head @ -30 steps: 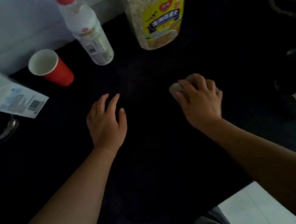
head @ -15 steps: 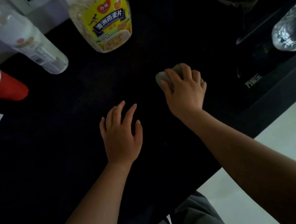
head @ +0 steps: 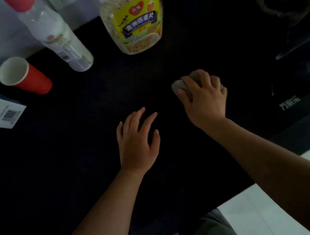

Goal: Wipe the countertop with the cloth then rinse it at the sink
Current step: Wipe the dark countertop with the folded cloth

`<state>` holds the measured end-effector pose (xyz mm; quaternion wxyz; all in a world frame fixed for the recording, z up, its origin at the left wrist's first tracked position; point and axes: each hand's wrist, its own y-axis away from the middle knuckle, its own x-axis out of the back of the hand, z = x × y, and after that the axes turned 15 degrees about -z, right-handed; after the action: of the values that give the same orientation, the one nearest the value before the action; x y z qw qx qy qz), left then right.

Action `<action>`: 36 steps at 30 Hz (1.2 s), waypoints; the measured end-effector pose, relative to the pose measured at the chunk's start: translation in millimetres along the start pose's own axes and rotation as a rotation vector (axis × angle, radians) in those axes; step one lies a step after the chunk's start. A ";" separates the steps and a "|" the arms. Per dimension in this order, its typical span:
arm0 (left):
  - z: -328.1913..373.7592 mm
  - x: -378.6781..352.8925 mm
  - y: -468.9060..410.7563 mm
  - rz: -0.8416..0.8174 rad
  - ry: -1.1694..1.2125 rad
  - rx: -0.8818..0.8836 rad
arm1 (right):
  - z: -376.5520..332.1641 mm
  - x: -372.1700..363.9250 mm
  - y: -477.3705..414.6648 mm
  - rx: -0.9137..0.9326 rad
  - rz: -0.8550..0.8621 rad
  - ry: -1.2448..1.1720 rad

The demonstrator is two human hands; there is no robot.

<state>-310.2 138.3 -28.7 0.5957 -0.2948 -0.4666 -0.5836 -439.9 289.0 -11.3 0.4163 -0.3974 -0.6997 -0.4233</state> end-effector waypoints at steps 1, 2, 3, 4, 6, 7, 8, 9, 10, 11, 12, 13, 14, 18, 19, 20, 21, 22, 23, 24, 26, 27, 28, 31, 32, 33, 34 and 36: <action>0.3 2.7 -0.6 0.019 0.078 0.002 | -13.6 -1.0 -10.1 0.025 0.004 0.000; -0.5 7.0 -1.7 0.053 0.171 0.006 | -26.5 -2.4 -19.3 0.048 -0.003 -0.004; -3.5 11.8 -3.1 0.098 0.237 0.017 | -39.0 -3.9 -28.1 0.062 -0.016 -0.011; -9.5 16.5 -4.6 0.140 0.249 0.038 | -51.3 -5.9 -35.2 0.071 -0.031 -0.018; -27.8 25.2 -6.2 0.165 0.166 0.139 | -73.4 -10.7 -39.3 0.125 -0.059 -0.020; -37.9 28.8 -5.6 0.147 0.119 0.223 | -81.2 -13.7 -36.7 0.192 -0.077 -0.014; -47.4 31.1 -4.3 0.123 0.082 0.305 | -85.0 -17.0 -31.3 0.282 -0.098 0.002; -55.0 31.5 -2.3 0.104 0.058 0.359 | -84.3 -20.4 -23.1 0.377 -0.115 0.033; -59.8 30.6 -0.2 0.096 0.040 0.377 | -78.9 -23.1 -13.5 0.448 -0.122 0.075; -62.1 29.1 1.5 0.096 0.026 0.371 | -70.7 -25.1 -4.9 0.481 -0.122 0.111; -62.9 28.0 2.0 0.100 0.019 0.360 | -62.8 -25.8 -0.1 0.472 -0.113 0.129; -63.3 27.2 1.4 0.106 0.019 0.356 | -58.1 -25.7 -1.1 0.432 -0.098 0.127; -63.9 26.7 0.5 0.114 0.021 0.358 | -59.0 -25.3 -7.5 0.380 -0.081 0.105; -66.7 24.8 0.1 0.126 0.020 0.352 | -105.8 -25.5 -54.5 0.263 -0.045 0.017; -67.2 24.3 0.0 0.130 0.020 0.350 | -119.3 -27.9 -64.2 0.280 -0.046 0.022; -67.5 24.1 -0.2 0.136 0.016 0.350 | -129.4 -30.5 -69.9 0.310 -0.051 0.033; -67.8 23.9 -0.3 0.139 0.009 0.351 | -135.0 -32.9 -71.2 0.346 -0.060 0.049; -68.0 23.8 -0.3 0.140 0.000 0.353 | -135.5 -34.1 -69.1 0.387 -0.066 0.065; -68.0 23.9 -0.4 0.140 -0.005 0.353 | -131.2 -34.2 -63.8 0.427 -0.072 0.075; -67.8 23.9 -0.7 0.141 -0.006 0.353 | -123.4 -33.8 -54.7 0.459 -0.079 0.078; -67.6 24.0 -0.8 0.147 0.002 0.352 | -102.6 -33.0 -22.9 0.494 -0.104 0.083; -67.6 24.1 -0.5 0.150 0.008 0.352 | -90.5 -33.2 -1.3 0.500 -0.116 0.105; -67.7 24.3 -0.4 0.152 0.013 0.349 | -77.8 -33.7 21.6 0.506 -0.129 0.143; -68.2 24.1 -0.4 0.144 0.039 0.345 | -38.0 -31.3 67.7 0.520 -0.155 0.216; -68.0 24.0 0.0 0.140 0.051 0.342 | -27.4 -28.7 70.4 0.502 -0.156 0.196; -67.7 24.2 0.4 0.136 0.064 0.338 | -20.9 -25.6 68.6 0.449 -0.149 0.158; -67.4 24.9 0.8 0.130 0.073 0.331 | -19.0 -23.1 64.2 0.367 -0.132 0.116; -66.6 28.2 2.5 0.104 0.075 0.303 | -25.4 -22.2 55.0 0.177 -0.090 0.045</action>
<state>-296.9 67.2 -28.9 0.6796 -0.2034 -0.5109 -0.4856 -376.2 278.9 -9.8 0.4458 -0.3177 -0.7421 -0.3868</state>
